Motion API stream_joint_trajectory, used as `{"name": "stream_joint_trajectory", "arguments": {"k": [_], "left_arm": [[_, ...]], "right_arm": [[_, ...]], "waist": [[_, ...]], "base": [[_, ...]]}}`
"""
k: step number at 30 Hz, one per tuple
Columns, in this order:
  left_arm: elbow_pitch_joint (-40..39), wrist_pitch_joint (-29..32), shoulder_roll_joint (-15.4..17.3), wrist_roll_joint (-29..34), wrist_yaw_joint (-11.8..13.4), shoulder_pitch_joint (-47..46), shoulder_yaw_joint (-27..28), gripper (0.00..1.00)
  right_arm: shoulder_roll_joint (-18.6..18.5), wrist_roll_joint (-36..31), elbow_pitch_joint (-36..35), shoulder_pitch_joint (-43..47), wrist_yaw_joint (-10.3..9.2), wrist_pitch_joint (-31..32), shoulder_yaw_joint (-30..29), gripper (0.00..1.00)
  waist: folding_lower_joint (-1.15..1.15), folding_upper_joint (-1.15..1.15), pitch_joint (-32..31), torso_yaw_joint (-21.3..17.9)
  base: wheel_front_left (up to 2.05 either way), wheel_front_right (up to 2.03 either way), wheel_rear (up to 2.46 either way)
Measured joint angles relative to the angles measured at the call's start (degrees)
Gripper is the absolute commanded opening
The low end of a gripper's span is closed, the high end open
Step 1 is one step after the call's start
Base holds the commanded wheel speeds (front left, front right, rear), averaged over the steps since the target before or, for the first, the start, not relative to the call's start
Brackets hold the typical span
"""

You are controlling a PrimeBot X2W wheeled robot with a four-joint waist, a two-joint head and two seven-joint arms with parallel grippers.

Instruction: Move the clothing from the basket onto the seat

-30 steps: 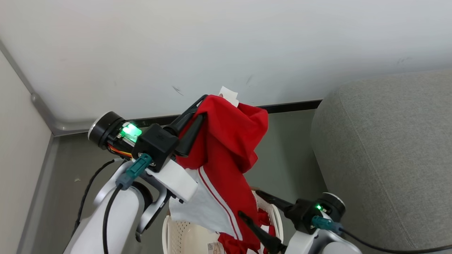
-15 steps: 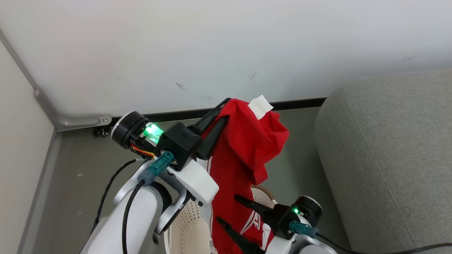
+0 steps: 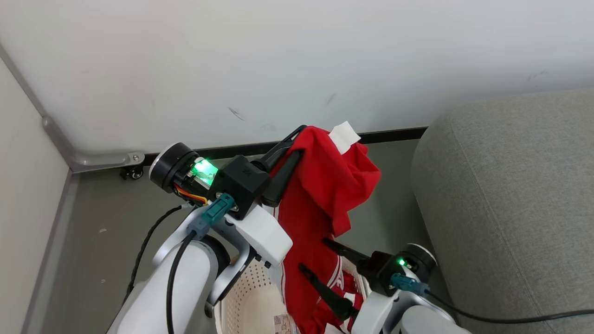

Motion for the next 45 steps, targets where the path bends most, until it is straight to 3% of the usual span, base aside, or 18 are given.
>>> {"name": "stream_joint_trajectory", "arguments": {"k": [10,22,36,45], "left_arm": [[1.4,0.8,0.8,0.1,1.6,0.0,1.1,0.0],[2.4,1.4,0.8,1.7,4.0,0.0,1.5,0.0],[2.8,2.4,-0.5,2.2,4.1,0.0,-0.1,0.0],[2.8,3.7,-1.3,2.2,4.1,0.0,-1.4,0.0]], "right_arm": [[-2.1,-0.5,1.9,-1.9,0.0,-1.0,-4.4,1.0],[0.6,-0.4,-0.2,1.8,0.0,-1.3,2.7,1.0],[1.5,-0.3,0.6,0.4,0.0,-1.5,3.7,1.0],[1.7,-2.0,4.2,-2.1,0.0,-1.7,0.9,1.0]], "waist": [[0.0,0.0,-0.1,-0.3],[0.0,0.0,-0.5,-0.9],[0.0,0.0,-0.9,-1.0],[0.0,0.0,-1.0,-0.9]], "base": [[0.0,0.0,0.0],[0.0,0.0,0.0],[0.0,0.0,0.0],[0.0,0.0,0.0]]}}
